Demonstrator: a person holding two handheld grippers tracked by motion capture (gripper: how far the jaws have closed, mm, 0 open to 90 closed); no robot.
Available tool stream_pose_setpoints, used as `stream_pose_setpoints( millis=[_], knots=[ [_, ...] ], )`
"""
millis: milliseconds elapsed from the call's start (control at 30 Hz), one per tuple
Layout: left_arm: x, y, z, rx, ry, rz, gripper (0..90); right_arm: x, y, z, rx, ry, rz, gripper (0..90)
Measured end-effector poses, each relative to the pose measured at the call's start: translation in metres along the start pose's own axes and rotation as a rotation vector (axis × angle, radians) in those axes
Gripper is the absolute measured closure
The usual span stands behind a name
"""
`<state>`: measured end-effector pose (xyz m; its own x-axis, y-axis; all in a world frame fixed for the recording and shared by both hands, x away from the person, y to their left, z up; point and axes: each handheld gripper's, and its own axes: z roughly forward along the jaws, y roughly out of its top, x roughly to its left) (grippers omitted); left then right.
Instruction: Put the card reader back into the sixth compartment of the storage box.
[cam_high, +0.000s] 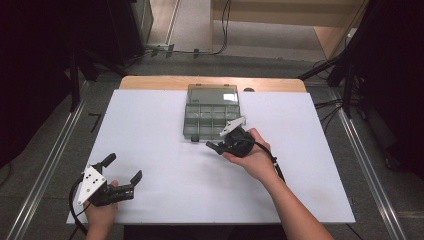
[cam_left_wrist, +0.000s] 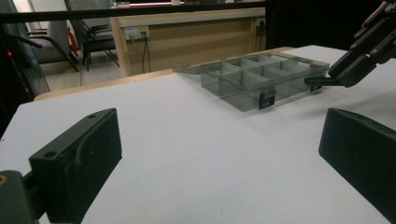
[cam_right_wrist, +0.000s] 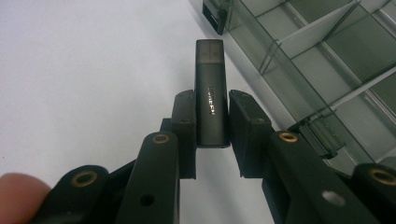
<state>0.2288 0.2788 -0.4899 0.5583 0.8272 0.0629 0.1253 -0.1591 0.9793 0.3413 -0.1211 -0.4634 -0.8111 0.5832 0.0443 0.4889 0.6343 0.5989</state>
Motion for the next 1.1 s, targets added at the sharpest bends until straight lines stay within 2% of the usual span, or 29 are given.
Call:
stream_pose_setpoints(
  millis=[1100],
  knots=[
    [0.000, 0.000, 0.000, 0.000, -0.001, 0.001, 0.0, -0.010, 0.015, -0.001, -0.010, -0.025, 0.033, 70.5]
  ],
)
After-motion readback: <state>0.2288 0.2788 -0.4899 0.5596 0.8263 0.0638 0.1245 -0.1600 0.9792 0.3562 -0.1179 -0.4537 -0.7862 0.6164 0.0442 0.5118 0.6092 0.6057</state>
